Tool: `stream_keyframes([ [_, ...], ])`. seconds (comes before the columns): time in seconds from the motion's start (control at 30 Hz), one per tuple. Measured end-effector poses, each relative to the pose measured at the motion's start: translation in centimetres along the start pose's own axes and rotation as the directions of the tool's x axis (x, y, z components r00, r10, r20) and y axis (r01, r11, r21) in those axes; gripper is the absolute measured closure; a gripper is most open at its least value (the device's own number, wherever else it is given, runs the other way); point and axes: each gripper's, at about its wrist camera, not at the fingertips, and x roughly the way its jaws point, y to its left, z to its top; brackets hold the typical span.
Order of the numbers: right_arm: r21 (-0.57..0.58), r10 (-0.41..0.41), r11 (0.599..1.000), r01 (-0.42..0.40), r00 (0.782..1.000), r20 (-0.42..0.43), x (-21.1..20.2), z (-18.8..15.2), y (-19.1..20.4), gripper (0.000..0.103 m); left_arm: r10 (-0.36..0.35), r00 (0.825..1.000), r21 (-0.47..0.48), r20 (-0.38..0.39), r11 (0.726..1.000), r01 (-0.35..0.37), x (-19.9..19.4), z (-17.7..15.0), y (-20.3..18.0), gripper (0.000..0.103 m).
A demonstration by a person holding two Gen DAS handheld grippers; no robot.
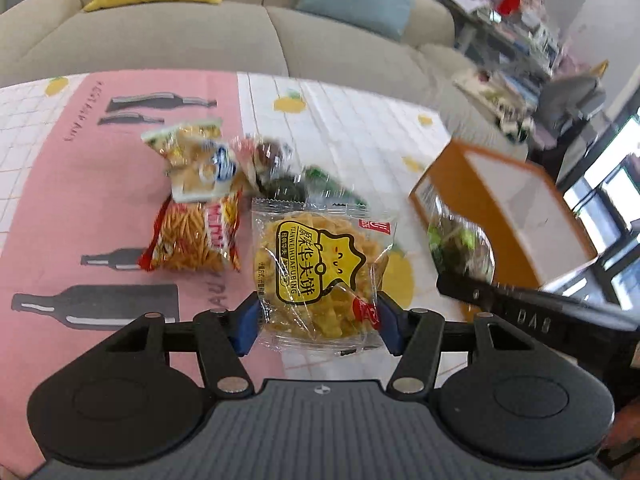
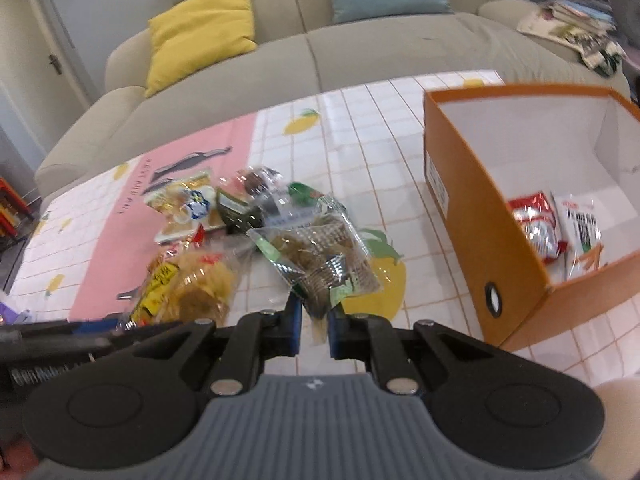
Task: Organize snacks
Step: 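Open the left tool over the box while the right tool releases the brown-snack bag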
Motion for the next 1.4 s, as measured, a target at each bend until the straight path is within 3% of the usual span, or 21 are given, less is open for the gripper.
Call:
stream_keyframes([
  [0.3, -0.117, 0.027, 0.993, -0.022, 0.999, 0.042, -5.0, 3.6, -1.6, 0.094, -0.075, 0.997, -0.006, 0.024, 0.997, 0.075, -2.3, 3.4, -3.1, 0.036],
  [0.5, -0.170, 0.003, 0.985, 0.005, 0.999, 0.042, -7.5, 6.7, -4.7, 0.094, -0.135, 0.990, 0.061, 0.033, 0.989, 0.133, -1.8, 6.8, -7.9, 0.036],
  [0.93, -0.256, -0.153, 0.958, 0.131, 0.986, -0.069, -6.6, 11.3, -13.6, 0.094, -0.209, 0.974, 0.217, -0.085, 0.950, 0.223, 5.7, 10.7, -19.0, 0.036],
  [1.13, -0.301, -0.211, 0.940, 0.159, 0.966, -0.149, -3.6, 11.6, -17.5, 0.094, -0.156, 0.975, 0.274, -0.160, 0.942, 0.195, 10.6, 11.2, -21.7, 0.036],
  [1.4, -0.362, -0.262, 0.918, 0.161, 0.931, -0.253, 0.8, 11.1, -20.5, 0.094, -0.046, 0.953, 0.323, -0.300, 0.935, 0.147, 15.5, 10.0, -22.6, 0.036],
])
